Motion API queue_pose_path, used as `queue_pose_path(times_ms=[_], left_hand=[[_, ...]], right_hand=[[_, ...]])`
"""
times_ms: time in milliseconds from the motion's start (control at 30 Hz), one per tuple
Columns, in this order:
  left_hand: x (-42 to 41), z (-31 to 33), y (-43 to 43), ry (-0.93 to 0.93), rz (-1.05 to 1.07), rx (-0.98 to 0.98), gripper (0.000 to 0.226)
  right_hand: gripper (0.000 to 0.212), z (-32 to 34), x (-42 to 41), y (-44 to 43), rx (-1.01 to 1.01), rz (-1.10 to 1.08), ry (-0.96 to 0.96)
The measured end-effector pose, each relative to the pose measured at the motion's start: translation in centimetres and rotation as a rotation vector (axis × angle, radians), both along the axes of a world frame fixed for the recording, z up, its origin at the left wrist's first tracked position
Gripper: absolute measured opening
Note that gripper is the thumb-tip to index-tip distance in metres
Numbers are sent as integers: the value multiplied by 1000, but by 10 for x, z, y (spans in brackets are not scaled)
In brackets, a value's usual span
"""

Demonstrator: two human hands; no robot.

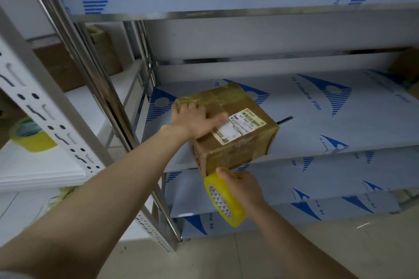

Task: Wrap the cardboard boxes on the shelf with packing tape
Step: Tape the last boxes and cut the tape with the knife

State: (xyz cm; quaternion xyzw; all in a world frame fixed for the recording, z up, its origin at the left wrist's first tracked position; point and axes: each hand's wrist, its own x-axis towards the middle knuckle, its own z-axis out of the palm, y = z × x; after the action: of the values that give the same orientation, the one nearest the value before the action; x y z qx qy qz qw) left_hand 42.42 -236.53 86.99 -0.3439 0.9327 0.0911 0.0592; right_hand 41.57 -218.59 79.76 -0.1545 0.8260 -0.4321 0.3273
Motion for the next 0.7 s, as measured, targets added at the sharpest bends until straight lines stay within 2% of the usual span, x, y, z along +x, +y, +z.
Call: queue_pose_path(times_ms=[100, 200, 300, 400, 467, 567, 600, 700], left_hand=[[-25, 1, -31, 142, 115, -114, 81], [-40, -22, -55, 89, 169, -50, 92], [-48, -34, -65, 72, 149, -80, 91], [-44, -22, -47, 21, 95, -347, 72], [-37, -18, -25, 21, 56, -405, 71], [-18, -23, 13, -65, -24, -17, 118], [-11, -24, 19, -80, -81, 65, 127], [10, -17, 13, -79, -254, 124, 130]], right_hand=[[54, -2, -5, -3, 49, 18, 9], [54, -6, -9, -5, 87, 32, 24], [49, -2, -17, -11, 92, 33, -9], [43, 1, -20, -12, 112, 51, -24], [39, 2, -20, -12, 114, 73, 6], [47, 5, -21, -13, 109, 83, 10], [49, 6, -22, -14, 94, 92, 12], [49, 7, -22, -13, 69, 131, 24]])
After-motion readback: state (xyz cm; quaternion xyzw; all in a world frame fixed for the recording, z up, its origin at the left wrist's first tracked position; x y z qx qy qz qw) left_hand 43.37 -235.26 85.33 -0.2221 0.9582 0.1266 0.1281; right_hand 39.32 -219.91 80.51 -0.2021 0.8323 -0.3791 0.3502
